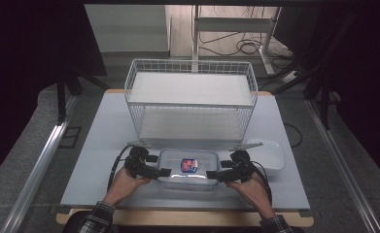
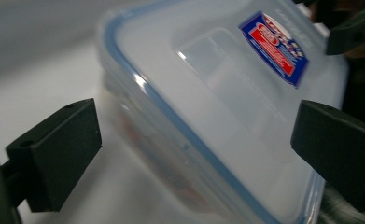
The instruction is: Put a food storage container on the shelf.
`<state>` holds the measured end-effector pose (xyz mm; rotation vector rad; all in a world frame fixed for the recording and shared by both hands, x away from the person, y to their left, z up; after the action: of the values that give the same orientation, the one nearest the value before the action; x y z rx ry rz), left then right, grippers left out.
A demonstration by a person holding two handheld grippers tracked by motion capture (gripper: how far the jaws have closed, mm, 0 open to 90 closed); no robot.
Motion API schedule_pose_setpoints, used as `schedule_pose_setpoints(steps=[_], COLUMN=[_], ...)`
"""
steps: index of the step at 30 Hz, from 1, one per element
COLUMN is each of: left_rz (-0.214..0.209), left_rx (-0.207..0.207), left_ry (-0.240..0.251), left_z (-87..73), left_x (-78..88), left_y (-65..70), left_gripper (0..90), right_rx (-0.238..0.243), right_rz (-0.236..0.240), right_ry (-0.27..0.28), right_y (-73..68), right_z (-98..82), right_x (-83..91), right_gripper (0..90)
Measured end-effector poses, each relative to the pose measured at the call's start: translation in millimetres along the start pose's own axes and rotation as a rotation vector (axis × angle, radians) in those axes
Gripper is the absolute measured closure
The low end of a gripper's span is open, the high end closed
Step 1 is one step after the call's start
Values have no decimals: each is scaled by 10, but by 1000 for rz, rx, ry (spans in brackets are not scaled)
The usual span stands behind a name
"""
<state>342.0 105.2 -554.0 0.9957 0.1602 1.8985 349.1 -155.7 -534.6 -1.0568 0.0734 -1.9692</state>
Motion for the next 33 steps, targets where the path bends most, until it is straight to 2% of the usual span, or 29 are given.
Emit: schedule_pose_setpoints(steps=[1,4,6,9,10,13,14,15,17,20,24,28,31,33], left_rz=[-49,-54,-38,-25,-27,-31,-26,-34,-40,-41,-25,-23,-7,13], left_rx=[18,28,25,28,42,32,47,72,74,83,91,110,92,80], left_ry=[-12,-28,-33,-28,-22,-12,4,36,64,99,122,137,152,153], left_z=[-19,-41,-46,-69,-81,-129,-131,-141,-172,-212,-227,-218,-188,-167], left_x=[-38,-50,-14,57,85,157,183,230,281,329,334,343,356,367], left_y=[8,26,51,84,87,134,141,151,176,223,254,267,285,290], left_gripper=[12,0,24,97,136,209,243,299,391,468,479,494,508,513], right_rx=[-12,-76,-106,-149,-162,-205,-221,-223,-223,-190,-173,-155,-160,-135], right_rz=[13,85,97,111,112,129,140,146,161,153,124,73,62,49], right_ry=[-2,-25,-34,-40,-36,-12,3,11,30,49,60,60,65,77], right_y=[6,4,13,20,22,34,35,30,-7,-71,-128,-191,-200,-214], right_z=[-1,-23,-36,-46,-49,-53,-57,-61,-89,-127,-160,-165,-152,-137], right_x=[-13,-74,-87,-38,-10,80,108,129,204,257,278,281,304,319], right_gripper=[89,87,99,181,228,361,391,428,477,500,490,478,497,503])
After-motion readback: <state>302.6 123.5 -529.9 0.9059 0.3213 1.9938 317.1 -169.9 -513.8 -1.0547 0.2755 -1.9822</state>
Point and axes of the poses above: each handheld gripper's, and its own axes: x roughly backward along the jaws, z roughly out of its top, y roughly to its right, the point moved 6 cm from there along -x, roughly forward along the jaws
